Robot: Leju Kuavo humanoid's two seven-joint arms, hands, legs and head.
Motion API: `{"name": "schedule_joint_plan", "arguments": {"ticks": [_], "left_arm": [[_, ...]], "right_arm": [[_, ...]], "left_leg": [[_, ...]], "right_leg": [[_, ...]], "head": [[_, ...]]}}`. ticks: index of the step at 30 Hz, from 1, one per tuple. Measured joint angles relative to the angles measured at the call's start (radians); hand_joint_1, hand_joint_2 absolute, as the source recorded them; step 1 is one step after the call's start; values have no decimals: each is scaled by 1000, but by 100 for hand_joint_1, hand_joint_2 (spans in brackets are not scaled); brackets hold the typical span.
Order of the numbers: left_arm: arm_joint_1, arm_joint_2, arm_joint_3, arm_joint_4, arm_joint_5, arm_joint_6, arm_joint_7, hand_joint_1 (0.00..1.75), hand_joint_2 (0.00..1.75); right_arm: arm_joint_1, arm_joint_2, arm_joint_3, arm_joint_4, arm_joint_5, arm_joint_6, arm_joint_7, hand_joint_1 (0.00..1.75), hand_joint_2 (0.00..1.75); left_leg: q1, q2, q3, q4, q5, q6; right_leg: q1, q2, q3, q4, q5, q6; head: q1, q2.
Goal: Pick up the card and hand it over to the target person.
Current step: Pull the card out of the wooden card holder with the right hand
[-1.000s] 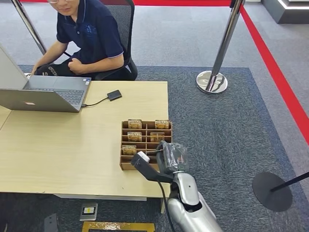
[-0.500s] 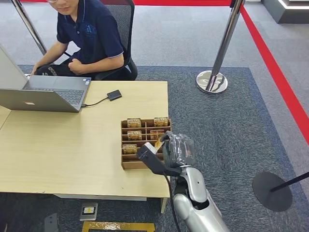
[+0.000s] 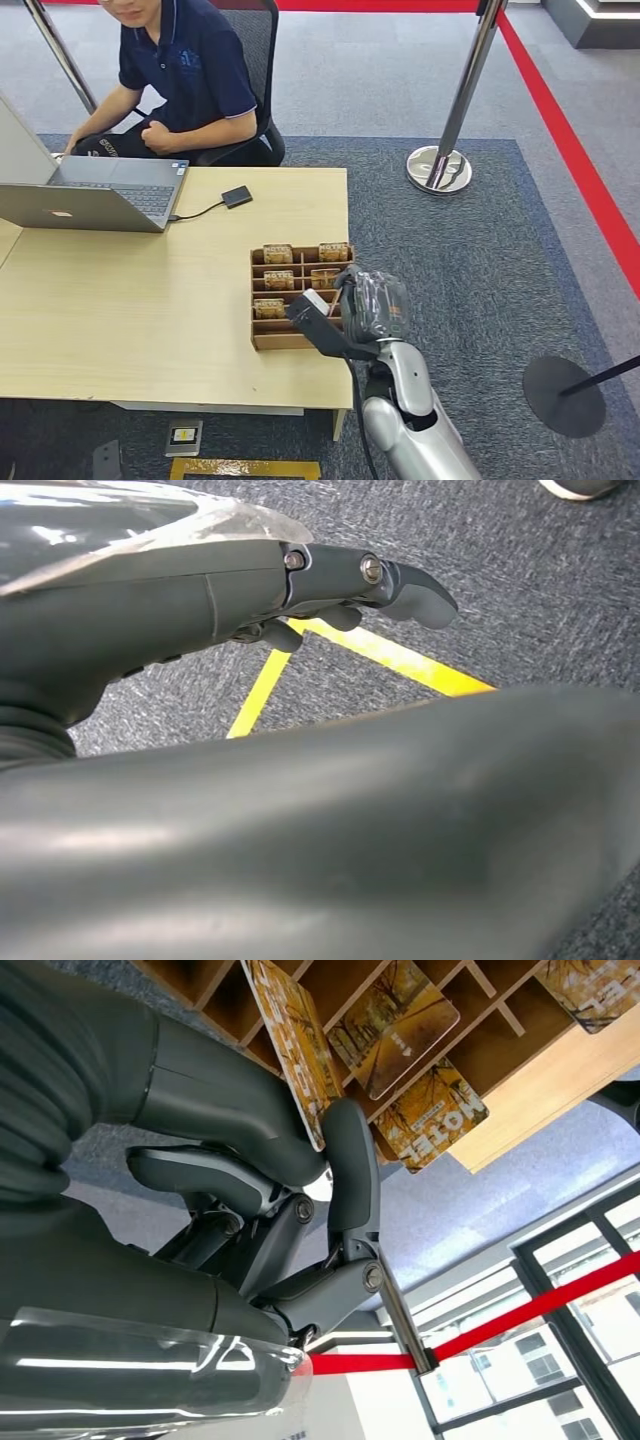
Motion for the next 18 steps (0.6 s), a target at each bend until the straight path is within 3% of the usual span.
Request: {"name": "schedule_joint_plan", "arguments": {"ticks": [10, 18], "left_arm": [[0, -1, -5, 0, -9, 1, -5, 0, 0], [-2, 1, -10, 1, -23, 4, 7, 0, 0]], "right_arm": [[-60, 11, 12, 2, -22, 7, -26, 165, 175], [-241, 71, 7, 136, -66, 26, -62, 168, 175]], "left_leg": [[0, 0, 0, 0, 0, 0], [0, 3, 0, 0, 0, 0]], "right_leg": [[0, 0, 0, 0, 0, 0], [0, 3, -1, 1, 0, 0]], "head": [[0, 0], [0, 0]]}}
